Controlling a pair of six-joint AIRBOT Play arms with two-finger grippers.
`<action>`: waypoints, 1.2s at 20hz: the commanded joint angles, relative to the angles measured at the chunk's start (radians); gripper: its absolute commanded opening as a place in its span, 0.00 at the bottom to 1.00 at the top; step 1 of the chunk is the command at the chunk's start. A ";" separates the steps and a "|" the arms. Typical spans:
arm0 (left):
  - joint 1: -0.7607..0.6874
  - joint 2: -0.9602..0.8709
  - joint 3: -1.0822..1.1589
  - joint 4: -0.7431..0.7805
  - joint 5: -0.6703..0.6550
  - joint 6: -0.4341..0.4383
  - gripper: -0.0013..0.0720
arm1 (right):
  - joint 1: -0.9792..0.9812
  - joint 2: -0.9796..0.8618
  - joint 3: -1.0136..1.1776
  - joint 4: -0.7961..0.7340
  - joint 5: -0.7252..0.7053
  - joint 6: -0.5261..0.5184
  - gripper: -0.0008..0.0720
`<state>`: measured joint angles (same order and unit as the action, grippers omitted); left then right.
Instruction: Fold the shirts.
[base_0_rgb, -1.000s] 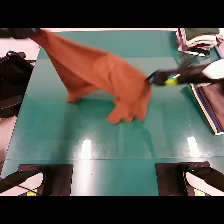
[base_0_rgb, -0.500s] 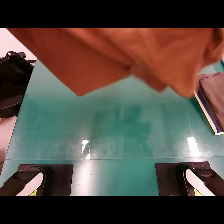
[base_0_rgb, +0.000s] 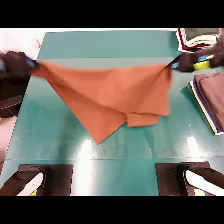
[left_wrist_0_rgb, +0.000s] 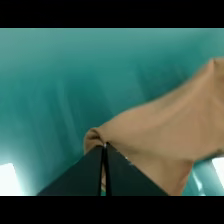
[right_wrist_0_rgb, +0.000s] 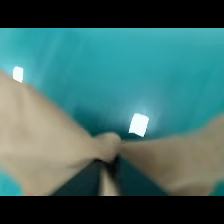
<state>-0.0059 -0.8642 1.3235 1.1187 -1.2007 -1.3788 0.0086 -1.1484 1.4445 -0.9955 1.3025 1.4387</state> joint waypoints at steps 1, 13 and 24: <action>0.000 0.002 -0.280 0.038 0.069 0.000 0.04 | 0.030 -0.145 -0.092 0.026 -0.099 0.030 0.64; 0.000 0.002 -0.318 0.111 0.101 -0.035 0.04 | -0.201 -0.114 -0.478 -0.069 -0.045 -0.026 0.64; 0.000 0.002 -0.318 0.108 0.110 -0.062 0.04 | -0.111 -0.265 -0.553 0.147 -0.174 -0.130 0.63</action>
<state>-0.0051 -0.8619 1.0061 1.2274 -1.0931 -1.4349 -0.1406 -1.3857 0.8894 -0.8528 1.1484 1.3205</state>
